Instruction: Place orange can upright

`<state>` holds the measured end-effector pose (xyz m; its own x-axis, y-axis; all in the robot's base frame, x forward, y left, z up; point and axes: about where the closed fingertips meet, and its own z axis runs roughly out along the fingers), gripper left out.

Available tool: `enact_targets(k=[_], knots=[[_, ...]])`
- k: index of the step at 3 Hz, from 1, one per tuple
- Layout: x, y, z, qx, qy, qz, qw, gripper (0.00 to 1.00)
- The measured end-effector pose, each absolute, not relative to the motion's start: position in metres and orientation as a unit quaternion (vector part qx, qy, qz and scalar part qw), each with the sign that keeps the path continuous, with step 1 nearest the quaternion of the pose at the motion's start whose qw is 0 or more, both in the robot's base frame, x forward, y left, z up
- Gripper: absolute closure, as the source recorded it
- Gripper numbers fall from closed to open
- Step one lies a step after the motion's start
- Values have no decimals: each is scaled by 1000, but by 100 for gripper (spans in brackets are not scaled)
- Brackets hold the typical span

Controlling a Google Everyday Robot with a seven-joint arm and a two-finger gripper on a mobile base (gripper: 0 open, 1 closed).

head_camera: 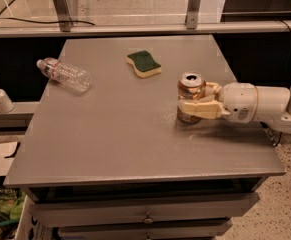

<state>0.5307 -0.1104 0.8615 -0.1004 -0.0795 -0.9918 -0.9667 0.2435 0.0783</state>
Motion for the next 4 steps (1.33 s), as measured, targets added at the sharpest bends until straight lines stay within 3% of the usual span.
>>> enact_targets(k=[3, 4], knots=[[524, -122, 853, -413, 614, 435, 514, 3], [522, -134, 853, -407, 619, 429, 517, 0]])
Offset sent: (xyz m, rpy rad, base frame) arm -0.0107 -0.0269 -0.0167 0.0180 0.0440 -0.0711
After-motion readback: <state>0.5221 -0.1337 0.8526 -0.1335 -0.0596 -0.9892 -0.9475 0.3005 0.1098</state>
